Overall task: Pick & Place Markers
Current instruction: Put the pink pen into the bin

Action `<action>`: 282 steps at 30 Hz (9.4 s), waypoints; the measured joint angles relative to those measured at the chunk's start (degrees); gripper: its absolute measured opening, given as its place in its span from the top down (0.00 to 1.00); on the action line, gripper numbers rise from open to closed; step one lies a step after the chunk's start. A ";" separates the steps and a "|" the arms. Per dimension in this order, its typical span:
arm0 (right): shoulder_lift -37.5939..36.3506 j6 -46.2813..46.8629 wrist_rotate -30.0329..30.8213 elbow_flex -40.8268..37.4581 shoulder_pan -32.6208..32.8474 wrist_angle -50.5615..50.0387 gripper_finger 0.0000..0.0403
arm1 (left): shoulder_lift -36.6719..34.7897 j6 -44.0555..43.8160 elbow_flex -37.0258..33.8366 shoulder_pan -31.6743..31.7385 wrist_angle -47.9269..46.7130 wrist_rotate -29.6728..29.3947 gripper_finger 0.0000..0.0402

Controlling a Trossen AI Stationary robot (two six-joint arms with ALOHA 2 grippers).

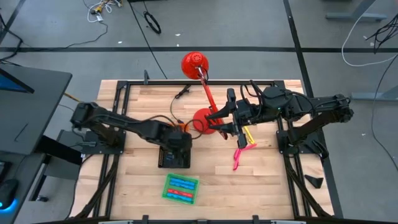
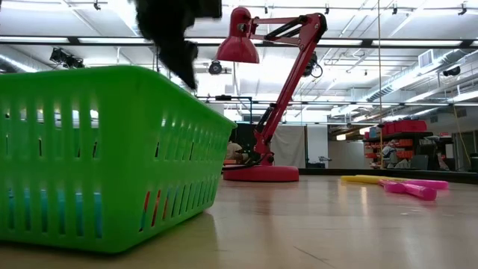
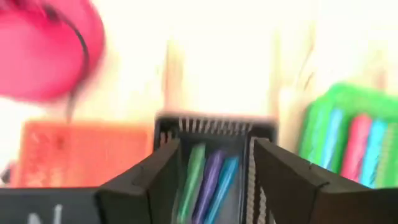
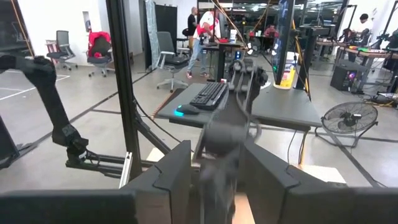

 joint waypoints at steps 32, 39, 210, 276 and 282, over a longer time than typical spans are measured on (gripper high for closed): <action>-0.04 3.02 0.02 0.02 0.02 -13.72 0.65 | -21.18 -0.90 -22.56 -6.53 66.36 -20.84 0.49; -0.83 2.59 0.02 0.02 0.02 -19.54 0.65 | -21.18 -1.81 -22.51 -6.50 67.46 -20.30 0.49; 12.17 -3.66 -5.86 -24.45 1.06 -61.47 0.96 | -21.14 -5.62 -22.48 -2.50 71.63 -5.90 0.49; 0.20 6.91 6.79 6.51 8.10 -11.42 0.96 | -21.14 -1.55 -22.45 -2.53 76.78 -7.00 0.49; 1.63 5.37 6.51 6.50 7.82 -6.75 0.96 | -21.16 0.39 -22.10 -2.53 80.63 -6.43 0.49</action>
